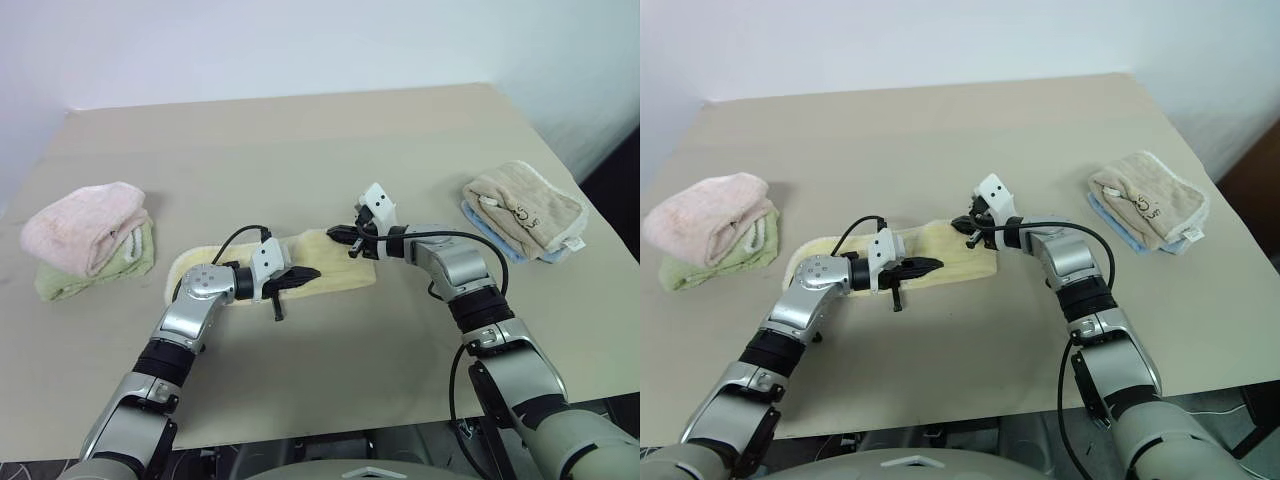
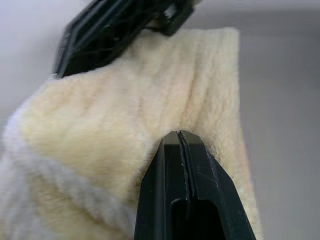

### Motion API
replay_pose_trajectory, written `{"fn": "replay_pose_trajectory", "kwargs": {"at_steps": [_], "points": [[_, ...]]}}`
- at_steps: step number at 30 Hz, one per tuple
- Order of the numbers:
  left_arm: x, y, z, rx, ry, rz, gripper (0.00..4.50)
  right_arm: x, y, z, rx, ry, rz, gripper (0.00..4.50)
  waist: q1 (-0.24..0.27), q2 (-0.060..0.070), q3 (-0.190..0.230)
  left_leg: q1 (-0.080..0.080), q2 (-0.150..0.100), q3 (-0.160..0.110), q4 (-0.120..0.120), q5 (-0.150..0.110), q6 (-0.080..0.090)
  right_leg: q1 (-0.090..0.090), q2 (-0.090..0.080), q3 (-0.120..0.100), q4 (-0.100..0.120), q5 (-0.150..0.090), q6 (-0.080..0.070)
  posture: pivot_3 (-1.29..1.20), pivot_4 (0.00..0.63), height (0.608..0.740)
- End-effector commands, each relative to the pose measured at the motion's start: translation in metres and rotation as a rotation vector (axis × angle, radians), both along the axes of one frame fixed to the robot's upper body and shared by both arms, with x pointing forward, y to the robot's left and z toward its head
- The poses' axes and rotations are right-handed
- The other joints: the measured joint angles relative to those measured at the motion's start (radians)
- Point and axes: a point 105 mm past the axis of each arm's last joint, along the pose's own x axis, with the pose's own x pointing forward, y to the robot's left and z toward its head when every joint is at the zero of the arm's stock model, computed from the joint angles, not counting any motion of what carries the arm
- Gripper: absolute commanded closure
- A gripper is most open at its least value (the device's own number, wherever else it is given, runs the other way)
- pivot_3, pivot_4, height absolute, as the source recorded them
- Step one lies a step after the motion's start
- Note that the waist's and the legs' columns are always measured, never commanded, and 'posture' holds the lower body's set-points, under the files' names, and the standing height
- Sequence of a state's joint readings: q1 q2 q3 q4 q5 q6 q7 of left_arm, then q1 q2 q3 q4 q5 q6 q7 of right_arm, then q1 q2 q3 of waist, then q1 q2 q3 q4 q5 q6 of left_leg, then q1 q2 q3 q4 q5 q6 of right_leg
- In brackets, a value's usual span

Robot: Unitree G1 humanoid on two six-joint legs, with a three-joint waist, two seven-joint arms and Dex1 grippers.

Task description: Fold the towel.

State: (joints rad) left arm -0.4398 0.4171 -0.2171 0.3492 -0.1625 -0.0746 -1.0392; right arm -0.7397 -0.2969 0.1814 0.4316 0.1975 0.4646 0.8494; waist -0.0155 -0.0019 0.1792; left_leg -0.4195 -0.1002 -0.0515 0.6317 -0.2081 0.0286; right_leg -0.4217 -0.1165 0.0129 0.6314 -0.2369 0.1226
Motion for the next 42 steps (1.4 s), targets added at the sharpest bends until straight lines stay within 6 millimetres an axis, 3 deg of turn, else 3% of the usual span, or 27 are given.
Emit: {"fn": "replay_pose_trajectory", "kwargs": {"at_steps": [1,8,12,16,21,24,27,30,35,38,42], "points": [[-0.002,0.010,-0.010,0.017,0.044,0.037,4.48,-0.002,0.005,0.012,0.010,-0.052,0.028,4.50,-0.002,0.000,0.000,0.001,0.000,0.000,0.000,0.000,0.000,0.001,0.000,0.000,0.000,0.000,0.000,0.00,0.150,0.728],[-0.023,-0.006,0.026,-0.122,0.054,-0.121,4.48,-0.008,0.005,0.015,0.012,-0.059,0.054,4.50,-0.002,0.000,0.000,0.000,0.001,-0.001,-0.001,0.001,0.000,-0.001,0.002,0.001,0.000,0.001,-0.001,0.00,0.150,0.728],[-0.039,0.001,0.055,-0.191,0.063,-0.189,4.48,-0.013,0.005,0.024,0.029,-0.076,0.083,4.50,-0.002,0.000,0.000,-0.007,0.000,-0.001,-0.001,0.001,0.001,-0.005,0.002,0.001,0.001,0.001,-0.001,0.00,0.150,0.728],[-0.035,0.024,0.081,-0.245,0.056,-0.113,4.48,-0.023,0.005,0.034,0.054,-0.090,0.124,4.50,-0.002,0.000,0.000,-0.006,0.001,-0.002,-0.001,0.001,-0.001,-0.005,0.002,0.001,0.000,0.001,-0.001,0.00,0.150,0.728],[-0.030,0.072,0.107,-0.300,0.052,0.079,4.48,-0.040,-0.005,0.047,0.072,-0.106,0.159,4.50,-0.002,0.000,0.000,-0.006,0.001,-0.003,-0.001,0.001,0.000,-0.005,0.003,0.001,0.000,0.001,-0.001,0.00,0.150,0.728],[-0.040,0.101,0.105,-0.315,0.066,0.208,4.48,-0.046,-0.014,0.055,0.084,-0.112,0.149,4.50,-0.003,0.000,0.000,-0.006,0.001,-0.002,-0.001,0.001,0.000,-0.005,0.002,0.001,-0.001,0.001,-0.001,0.00,0.150,0.728],[-0.050,0.116,0.101,-0.331,0.093,0.297,4.48,-0.050,-0.019,0.059,0.090,-0.115,0.142,4.50,0.001,0.000,0.000,-0.006,0.001,-0.003,-0.002,0.000,-0.001,-0.006,0.001,0.001,-0.001,0.001,-0.001,0.00,0.150,0.728],[-0.079,0.143,0.092,-0.459,0.181,0.463,3.94,-0.075,-0.030,0.068,0.082,-0.137,0.218,4.50,0.001,0.000,0.001,-0.007,0.001,-0.003,-0.002,0.000,-0.001,-0.005,0.000,0.001,-0.003,0.000,-0.002,0.00,0.150,0.728],[-0.112,0.154,0.087,-0.612,0.328,0.580,2.30,-0.102,-0.044,0.070,0.037,-0.156,0.333,4.50,0.008,-0.001,0.001,-0.007,0.001,-0.003,-0.002,-0.001,0.001,-0.004,-0.001,0.001,-0.006,-0.002,-0.005,0.00,0.150,0.728],[-0.127,0.164,0.083,-0.701,0.407,0.655,1.27,-0.105,-0.053,0.068,0.013,-0.149,0.342,4.50,0.003,-0.001,0.001,-0.006,0.003,-0.003,-0.001,-0.001,0.001,0.000,-0.001,0.001,-0.010,-0.003,-0.006,0.00,0.150,0.728],[-0.147,0.177,0.056,-0.768,0.557,0.770,0.02,-0.102,-0.058,0.067,0.000,-0.150,0.337,4.50,-0.001,-0.001,0.001,-0.006,0.004,-0.001,-0.001,-0.001,0.001,0.002,-0.001,0.001,-0.015,-0.003,-0.006,0.00,0.150,0.728]]}}
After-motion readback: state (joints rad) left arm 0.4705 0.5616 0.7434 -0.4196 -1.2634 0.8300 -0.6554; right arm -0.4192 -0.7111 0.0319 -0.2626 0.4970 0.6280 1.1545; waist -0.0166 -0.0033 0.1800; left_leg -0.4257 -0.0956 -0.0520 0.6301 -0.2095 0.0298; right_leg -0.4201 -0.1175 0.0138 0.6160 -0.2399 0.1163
